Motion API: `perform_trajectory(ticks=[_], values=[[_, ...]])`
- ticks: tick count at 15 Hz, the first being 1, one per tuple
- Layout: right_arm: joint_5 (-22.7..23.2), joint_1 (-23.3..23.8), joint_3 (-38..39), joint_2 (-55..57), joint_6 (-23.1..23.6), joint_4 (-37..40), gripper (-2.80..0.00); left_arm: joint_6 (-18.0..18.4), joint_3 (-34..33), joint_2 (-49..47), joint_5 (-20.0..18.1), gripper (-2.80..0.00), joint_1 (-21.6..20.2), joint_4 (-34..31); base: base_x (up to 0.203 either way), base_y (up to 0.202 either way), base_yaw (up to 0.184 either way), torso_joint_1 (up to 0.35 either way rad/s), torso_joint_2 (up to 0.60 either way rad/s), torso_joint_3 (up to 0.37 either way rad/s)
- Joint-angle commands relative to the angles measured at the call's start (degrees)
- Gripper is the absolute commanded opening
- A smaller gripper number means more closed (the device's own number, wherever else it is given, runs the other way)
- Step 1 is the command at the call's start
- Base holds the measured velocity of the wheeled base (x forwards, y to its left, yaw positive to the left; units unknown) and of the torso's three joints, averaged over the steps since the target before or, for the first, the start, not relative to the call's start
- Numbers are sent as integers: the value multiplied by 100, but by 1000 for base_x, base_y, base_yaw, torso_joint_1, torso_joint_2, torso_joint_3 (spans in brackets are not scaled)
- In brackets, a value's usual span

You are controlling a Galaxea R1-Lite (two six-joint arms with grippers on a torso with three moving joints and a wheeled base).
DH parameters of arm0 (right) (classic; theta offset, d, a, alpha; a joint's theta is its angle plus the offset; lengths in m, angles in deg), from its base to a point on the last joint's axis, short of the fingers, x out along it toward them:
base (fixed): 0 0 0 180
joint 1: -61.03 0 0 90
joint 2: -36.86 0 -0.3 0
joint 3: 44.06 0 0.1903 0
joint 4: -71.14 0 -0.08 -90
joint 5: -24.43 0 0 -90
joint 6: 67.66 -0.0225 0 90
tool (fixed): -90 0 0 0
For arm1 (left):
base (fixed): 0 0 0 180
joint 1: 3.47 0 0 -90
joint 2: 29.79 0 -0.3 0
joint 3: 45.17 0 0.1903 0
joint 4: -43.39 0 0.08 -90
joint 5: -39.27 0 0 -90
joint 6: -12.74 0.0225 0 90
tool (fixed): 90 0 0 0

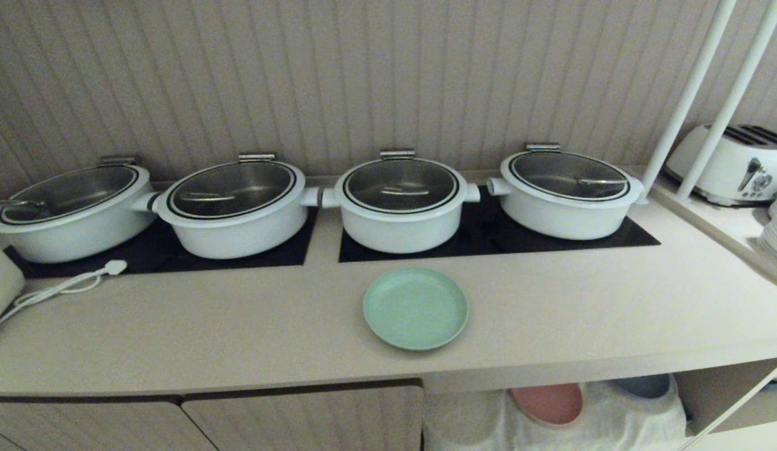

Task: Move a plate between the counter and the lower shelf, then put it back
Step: Pick up the plate

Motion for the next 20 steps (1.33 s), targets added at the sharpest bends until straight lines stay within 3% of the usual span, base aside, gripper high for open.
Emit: perform_trajectory(ticks=[1, 10, 20], values=[[4, -1, 1, 7, -6, 4, -280, -6, 0, 2, 0, -280, 0, 1, 0, 0, 0, 104, -240, -116], [4, -1, 1, 7, -50, 8, -280, -9, 0, 2, 0, -280, 0, 1, 0, 0, 0, 84, -176, -88], [0, -1, 1, 7, 128, -11, -280, -1, 0, 2, 0, -280, 0, 1, 0, 0, 0, 0, 0, 0]])
